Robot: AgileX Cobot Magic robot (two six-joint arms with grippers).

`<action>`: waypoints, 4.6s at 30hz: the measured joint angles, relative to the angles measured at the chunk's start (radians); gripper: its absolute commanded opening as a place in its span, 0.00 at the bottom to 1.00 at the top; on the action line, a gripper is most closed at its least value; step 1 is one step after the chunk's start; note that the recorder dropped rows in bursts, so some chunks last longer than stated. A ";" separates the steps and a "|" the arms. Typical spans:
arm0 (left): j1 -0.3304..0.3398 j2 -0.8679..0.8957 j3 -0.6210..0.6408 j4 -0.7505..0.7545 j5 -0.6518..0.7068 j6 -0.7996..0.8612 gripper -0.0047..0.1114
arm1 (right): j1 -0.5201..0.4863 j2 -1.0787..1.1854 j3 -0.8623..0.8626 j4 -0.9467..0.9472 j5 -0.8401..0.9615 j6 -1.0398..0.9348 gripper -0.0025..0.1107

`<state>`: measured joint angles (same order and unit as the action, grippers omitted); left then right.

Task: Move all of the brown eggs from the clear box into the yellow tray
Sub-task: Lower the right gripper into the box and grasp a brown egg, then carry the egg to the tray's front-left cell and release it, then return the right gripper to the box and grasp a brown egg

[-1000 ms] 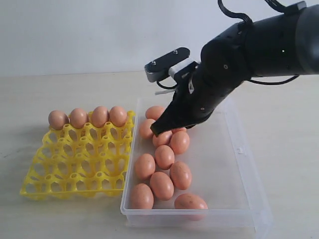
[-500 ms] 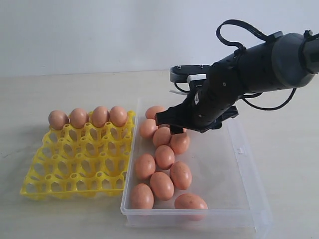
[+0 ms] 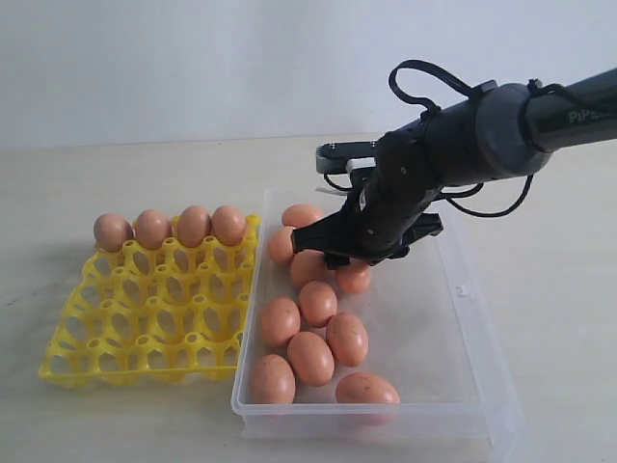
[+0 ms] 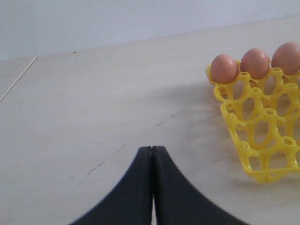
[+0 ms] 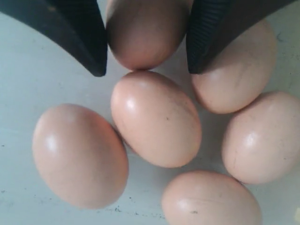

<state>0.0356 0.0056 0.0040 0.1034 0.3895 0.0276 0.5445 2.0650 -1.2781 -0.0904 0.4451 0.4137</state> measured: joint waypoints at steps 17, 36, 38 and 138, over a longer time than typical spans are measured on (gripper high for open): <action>0.000 0.000 0.000 0.000 0.000 0.000 0.04 | 0.000 -0.008 0.001 -0.001 0.068 -0.079 0.02; 0.000 0.000 0.000 0.000 0.000 0.000 0.04 | 0.283 -0.023 -0.158 0.201 -0.626 -0.560 0.02; 0.000 0.000 0.000 0.000 0.000 0.000 0.04 | 0.303 0.030 -0.205 0.201 -0.626 -0.560 0.02; 0.000 0.000 0.000 0.000 0.000 0.000 0.04 | 0.036 -0.016 -0.189 -0.181 0.180 -0.183 0.48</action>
<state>0.0356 0.0056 0.0040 0.1034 0.3895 0.0276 0.5802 2.0490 -1.4675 -0.2710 0.6248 0.2309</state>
